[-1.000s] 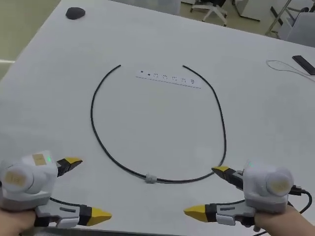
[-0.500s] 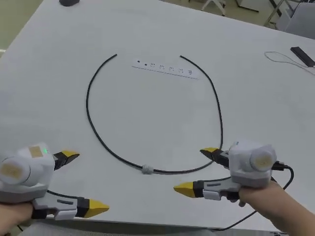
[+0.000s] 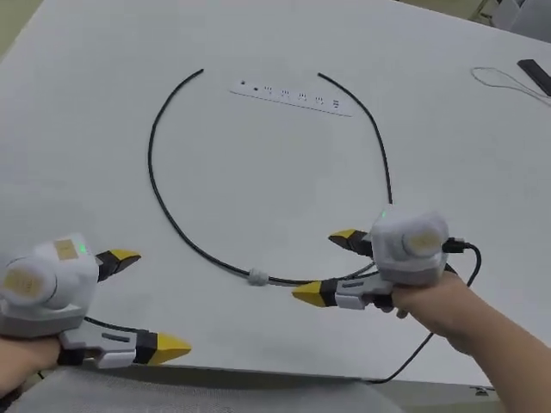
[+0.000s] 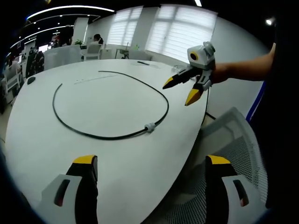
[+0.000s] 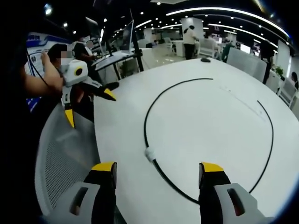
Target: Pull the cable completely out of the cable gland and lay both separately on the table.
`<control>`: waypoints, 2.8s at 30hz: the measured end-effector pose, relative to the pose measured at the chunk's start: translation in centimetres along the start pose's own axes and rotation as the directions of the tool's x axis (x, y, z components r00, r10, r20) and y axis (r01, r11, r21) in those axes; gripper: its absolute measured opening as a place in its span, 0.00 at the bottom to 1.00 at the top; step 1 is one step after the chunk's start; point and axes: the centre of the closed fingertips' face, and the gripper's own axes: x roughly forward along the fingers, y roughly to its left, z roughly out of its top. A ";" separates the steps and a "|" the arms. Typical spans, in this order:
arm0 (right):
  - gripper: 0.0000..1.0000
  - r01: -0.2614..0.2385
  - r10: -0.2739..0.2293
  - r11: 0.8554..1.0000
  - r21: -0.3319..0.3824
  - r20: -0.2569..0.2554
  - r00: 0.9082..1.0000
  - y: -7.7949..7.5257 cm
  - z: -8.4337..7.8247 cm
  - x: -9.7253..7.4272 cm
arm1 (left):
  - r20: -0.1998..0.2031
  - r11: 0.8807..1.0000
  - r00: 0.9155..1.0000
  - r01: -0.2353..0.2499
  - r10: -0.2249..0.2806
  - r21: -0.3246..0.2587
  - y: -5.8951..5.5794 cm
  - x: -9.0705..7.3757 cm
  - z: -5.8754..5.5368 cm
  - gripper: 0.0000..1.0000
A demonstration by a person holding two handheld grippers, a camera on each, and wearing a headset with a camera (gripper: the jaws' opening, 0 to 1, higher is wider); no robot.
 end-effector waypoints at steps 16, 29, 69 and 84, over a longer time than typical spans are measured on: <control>0.54 -0.083 0.064 0.987 -0.141 -0.138 0.988 0.2 -1.1 3.8 | 0.013 0.998 1.000 -0.005 0.006 -0.070 0.3 0.2 -0.5 0.92; 0.39 -0.157 0.107 0.963 -0.218 -0.225 0.968 0.9 -1.8 6.7 | -0.012 0.999 1.000 -0.015 0.015 -0.049 0.3 0.6 -0.7 0.92; 0.09 -0.265 0.183 0.935 -0.237 -0.319 0.930 1.4 -3.6 10.0 | -0.036 0.996 0.999 -0.026 0.023 -0.087 0.7 0.7 -2.3 0.86; 0.07 -0.254 0.176 0.943 -0.215 -0.326 0.929 2.5 -3.3 9.3 | -0.029 0.996 0.999 -0.019 0.017 -0.085 0.6 0.9 -1.9 0.86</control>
